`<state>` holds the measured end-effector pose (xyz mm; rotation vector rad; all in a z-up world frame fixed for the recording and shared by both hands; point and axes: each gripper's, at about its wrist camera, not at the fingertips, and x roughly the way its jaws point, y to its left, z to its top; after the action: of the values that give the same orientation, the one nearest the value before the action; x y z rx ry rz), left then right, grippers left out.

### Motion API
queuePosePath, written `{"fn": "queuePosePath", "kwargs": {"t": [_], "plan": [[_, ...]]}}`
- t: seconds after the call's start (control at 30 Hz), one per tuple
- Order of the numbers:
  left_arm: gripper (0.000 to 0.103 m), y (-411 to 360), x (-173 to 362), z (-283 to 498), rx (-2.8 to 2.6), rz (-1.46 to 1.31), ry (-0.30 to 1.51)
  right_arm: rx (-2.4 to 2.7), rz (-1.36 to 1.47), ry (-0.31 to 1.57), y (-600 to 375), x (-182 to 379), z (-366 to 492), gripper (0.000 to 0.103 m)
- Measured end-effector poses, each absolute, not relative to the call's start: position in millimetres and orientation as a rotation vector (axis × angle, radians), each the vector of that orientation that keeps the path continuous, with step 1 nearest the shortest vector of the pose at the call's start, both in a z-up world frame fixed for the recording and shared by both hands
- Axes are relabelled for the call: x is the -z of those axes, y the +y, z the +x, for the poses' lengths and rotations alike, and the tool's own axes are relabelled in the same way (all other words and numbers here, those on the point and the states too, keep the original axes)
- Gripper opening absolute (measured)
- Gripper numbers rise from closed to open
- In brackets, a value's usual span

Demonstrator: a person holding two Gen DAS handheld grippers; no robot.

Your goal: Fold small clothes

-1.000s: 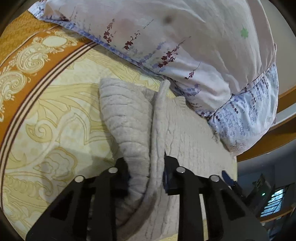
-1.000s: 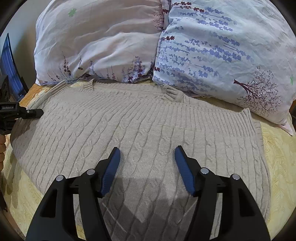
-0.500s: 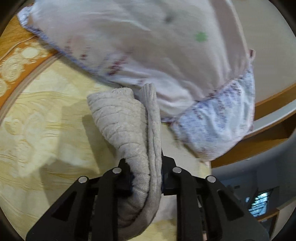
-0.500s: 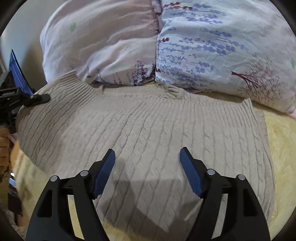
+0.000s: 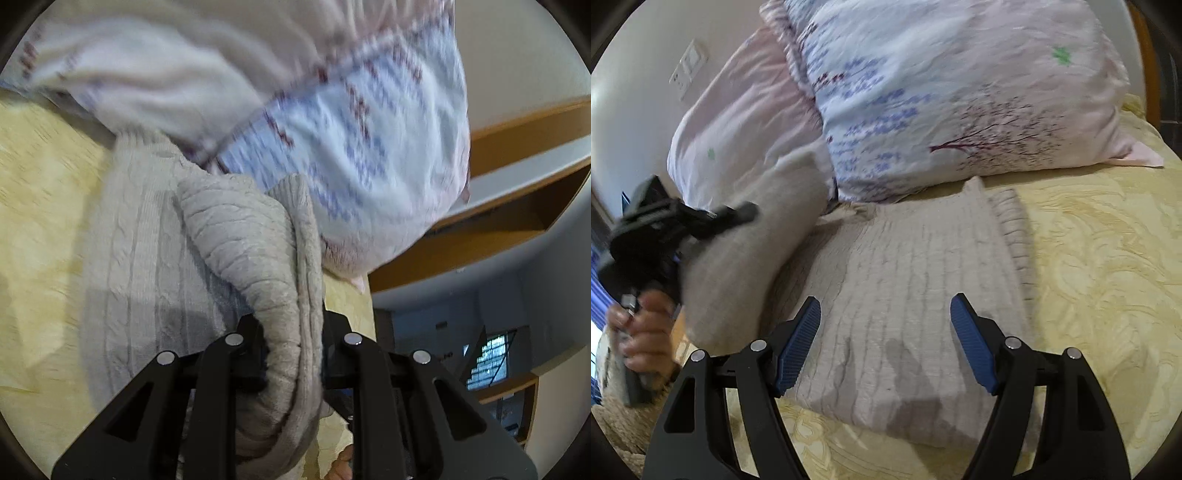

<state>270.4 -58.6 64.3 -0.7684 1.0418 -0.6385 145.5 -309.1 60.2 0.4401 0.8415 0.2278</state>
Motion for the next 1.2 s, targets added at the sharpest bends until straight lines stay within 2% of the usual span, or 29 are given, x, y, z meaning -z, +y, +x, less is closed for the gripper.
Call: {"fn": "queuePosePath", "kwargs": {"t": [0.2, 0.27, 0.33, 0.37, 0.43, 0.57, 0.73, 0.83, 0.9, 1.03, 1.1, 1.17, 1.2], "plan": [[0.022, -100.3, -33.4, 271.4, 0.645, -0.737, 1.139, -0.278, 0.568, 0.836, -330.2, -54.6, 148.0, 0.074], [0.037, -102.4, -32.4, 270.2, 0.683, -0.768, 1.145, -0.308, 0.621, 0.841, -334.7, -52.2, 149.6, 0.074], [0.044, -101.3, -39.5, 267.9, 0.741, -0.778, 1.143, -0.345, 0.679, 0.847, -339.1, -50.1, 151.2, 0.074], [0.051, -97.9, -46.3, 264.8, 0.781, -0.78, 1.131, -0.357, 0.701, 0.855, -340.9, -48.9, 154.3, 0.074], [0.06, -89.8, -58.1, 256.9, 0.811, -0.749, 1.101, -0.384, 0.743, 0.879, -343.5, -46.5, 158.4, 0.074], [0.068, -54.1, -78.0, 242.5, 0.684, -0.578, 0.997, -0.407, 0.832, 0.93, -348.4, -38.0, 166.9, 0.074], [0.069, -28.1, -74.1, 242.4, 0.455, -0.39, 0.963, -0.386, 0.87, 0.993, -348.3, -27.1, 182.9, 0.074], [0.069, -20.3, -59.8, 244.8, 0.409, -0.342, 1.005, -0.398, 0.866, 0.984, -344.5, -30.1, 190.6, 0.074], [0.069, -18.6, -49.5, 246.7, 0.403, -0.348, 1.037, -0.377, 0.871, 0.983, -344.5, -29.9, 196.6, 0.064], [0.072, -19.6, -38.5, 250.3, 0.407, -0.374, 1.052, -0.351, 0.857, 1.001, -340.1, -26.1, 209.4, 0.061], [0.073, -21.2, -37.4, 252.7, 0.412, -0.374, 1.049, -0.342, 0.842, 1.022, -335.4, -21.3, 216.6, 0.054], [0.075, -22.9, -36.5, 254.0, 0.413, -0.365, 1.048, -0.34, 0.847, 1.029, -330.6, -16.4, 222.6, 0.053], [0.076, -24.1, -36.3, 254.6, 0.416, -0.364, 1.048, -0.351, 0.853, 1.021, -327.7, -15.0, 225.7, 0.047]]}}
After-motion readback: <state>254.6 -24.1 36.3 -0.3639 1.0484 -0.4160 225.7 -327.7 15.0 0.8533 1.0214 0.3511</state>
